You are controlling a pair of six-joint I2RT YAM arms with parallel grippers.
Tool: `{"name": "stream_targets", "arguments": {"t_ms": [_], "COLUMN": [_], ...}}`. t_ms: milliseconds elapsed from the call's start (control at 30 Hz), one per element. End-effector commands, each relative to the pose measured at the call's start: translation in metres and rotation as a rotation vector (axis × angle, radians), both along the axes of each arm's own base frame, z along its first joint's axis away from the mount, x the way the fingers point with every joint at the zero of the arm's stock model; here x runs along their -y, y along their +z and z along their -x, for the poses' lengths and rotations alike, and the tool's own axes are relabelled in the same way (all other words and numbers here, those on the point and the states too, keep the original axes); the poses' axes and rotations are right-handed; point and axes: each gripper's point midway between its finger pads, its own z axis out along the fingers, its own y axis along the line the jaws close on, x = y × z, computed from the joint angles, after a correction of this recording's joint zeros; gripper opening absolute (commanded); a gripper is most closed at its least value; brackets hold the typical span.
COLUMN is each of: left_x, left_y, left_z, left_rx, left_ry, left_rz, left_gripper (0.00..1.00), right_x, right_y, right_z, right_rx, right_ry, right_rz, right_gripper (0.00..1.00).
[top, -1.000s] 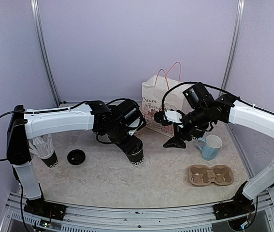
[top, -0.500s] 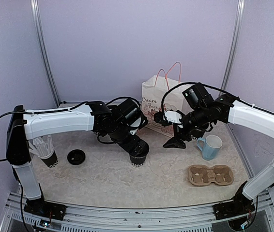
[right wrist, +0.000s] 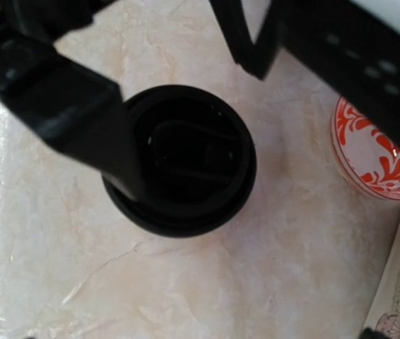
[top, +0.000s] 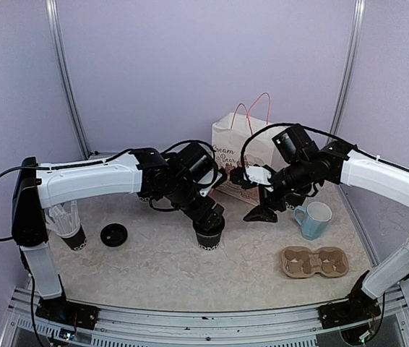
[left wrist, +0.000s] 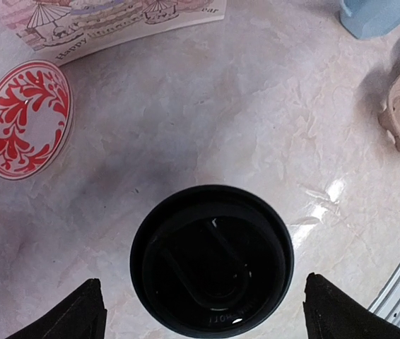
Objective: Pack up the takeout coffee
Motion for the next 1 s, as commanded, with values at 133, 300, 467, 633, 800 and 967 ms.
{"name": "stream_targets", "arguments": {"t_ms": [133,300,467,633,800,967], "left_x": [0.014,0.011,0.007,0.006,0.002,-0.024], "left_y": [-0.011,-0.021,-0.028,-0.033,-0.032,-0.017], "left_z": [-0.009,-0.004,-0.007,-0.005,-0.003,-0.017], "left_rx": [-0.019,-0.048,-0.039,-0.051,-0.06,-0.016], "left_ry": [-0.021,-0.029,-0.017,-0.021,-0.016,0.057], "left_rz": [-0.005,-0.029,-0.059,-0.081,-0.089,-0.111], "left_gripper": [0.88,0.87,0.82,0.75,0.72,0.71], "right_x": [0.002,0.002,0.001,0.002,0.003,0.002], "right_y": [0.0,-0.001,-0.001,-0.002,-0.002,0.001], "right_z": [-0.002,-0.003,-0.003,-0.003,-0.004,-0.004], "right_rx": [0.002,0.003,0.0,0.0,0.0,0.001], "right_ry": [-0.012,-0.012,-0.011,-0.013,-0.017,-0.014], "right_rz": [0.0,0.001,0.001,0.004,0.007,0.003], "right_gripper": [0.97,0.97,0.97,0.97,0.97,0.97]}}
